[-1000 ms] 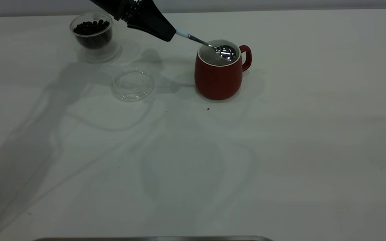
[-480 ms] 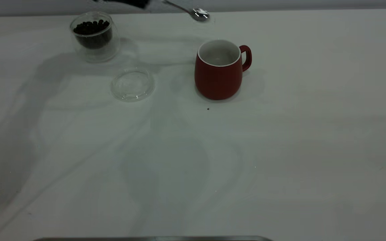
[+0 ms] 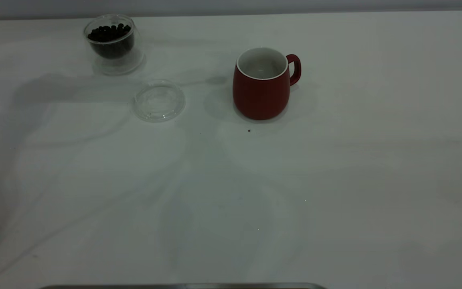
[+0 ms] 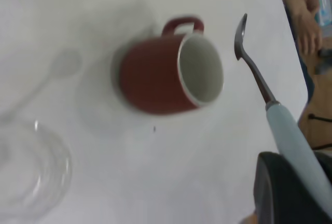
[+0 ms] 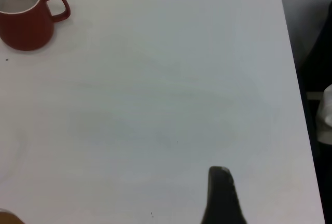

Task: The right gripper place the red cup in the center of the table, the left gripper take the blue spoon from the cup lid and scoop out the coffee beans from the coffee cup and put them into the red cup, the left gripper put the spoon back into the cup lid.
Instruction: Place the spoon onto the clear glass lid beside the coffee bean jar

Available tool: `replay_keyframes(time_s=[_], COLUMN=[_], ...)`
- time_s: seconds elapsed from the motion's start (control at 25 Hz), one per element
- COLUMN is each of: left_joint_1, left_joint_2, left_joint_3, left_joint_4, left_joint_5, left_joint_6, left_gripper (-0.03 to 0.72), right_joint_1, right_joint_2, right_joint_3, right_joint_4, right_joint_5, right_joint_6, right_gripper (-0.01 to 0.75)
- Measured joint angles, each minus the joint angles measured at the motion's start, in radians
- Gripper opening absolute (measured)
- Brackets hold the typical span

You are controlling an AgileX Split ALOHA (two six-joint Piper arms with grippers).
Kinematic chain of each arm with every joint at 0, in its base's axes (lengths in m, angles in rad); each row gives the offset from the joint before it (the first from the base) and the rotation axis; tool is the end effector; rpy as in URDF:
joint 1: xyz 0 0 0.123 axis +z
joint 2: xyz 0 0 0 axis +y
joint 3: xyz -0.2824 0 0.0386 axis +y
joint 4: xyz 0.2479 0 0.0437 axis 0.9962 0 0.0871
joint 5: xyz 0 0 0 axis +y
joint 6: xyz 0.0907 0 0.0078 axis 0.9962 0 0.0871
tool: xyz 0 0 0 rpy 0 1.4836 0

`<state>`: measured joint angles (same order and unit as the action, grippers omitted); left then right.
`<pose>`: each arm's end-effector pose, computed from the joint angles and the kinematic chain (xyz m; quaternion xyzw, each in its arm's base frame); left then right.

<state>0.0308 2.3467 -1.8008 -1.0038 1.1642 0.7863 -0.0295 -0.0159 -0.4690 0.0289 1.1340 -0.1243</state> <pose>0.4741 -0.0560 0.1500 0.1357 0.8890 -0.4099 0.1526 -0.0070 0.0026 0.2627 -0.0425 0.8743 -0.0228 0.4830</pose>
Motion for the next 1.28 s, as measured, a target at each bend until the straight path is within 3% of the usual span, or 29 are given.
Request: replay_keyframes(time_s=[0.36,0.48,1.28], left_joint_1=[0.228,0.267,0.258], left_joint_2=[-0.002,0.003,0.244], left_joint_3=[0.303,0.353,0.366], left_joint_4=[-0.137,-0.139,-0.283], left_joint_5=[-0.004,-0.004,-0.021], left_joint_6=[0.223,0.296,0.433], left_gripper=[0.122,0.122,0.122], right_joint_1=[0.0,0.0,0.0], right_joint_2=[0.0,0.0,0.0], right_joint_3=[0.0,0.0,0.0], right_joint_4=[0.0,0.0,0.0], right_joint_5=[0.0,0.0,0.0], right_joint_6=[0.0,0.0,0.0], right_gripper=[0.55,0.55,0.55])
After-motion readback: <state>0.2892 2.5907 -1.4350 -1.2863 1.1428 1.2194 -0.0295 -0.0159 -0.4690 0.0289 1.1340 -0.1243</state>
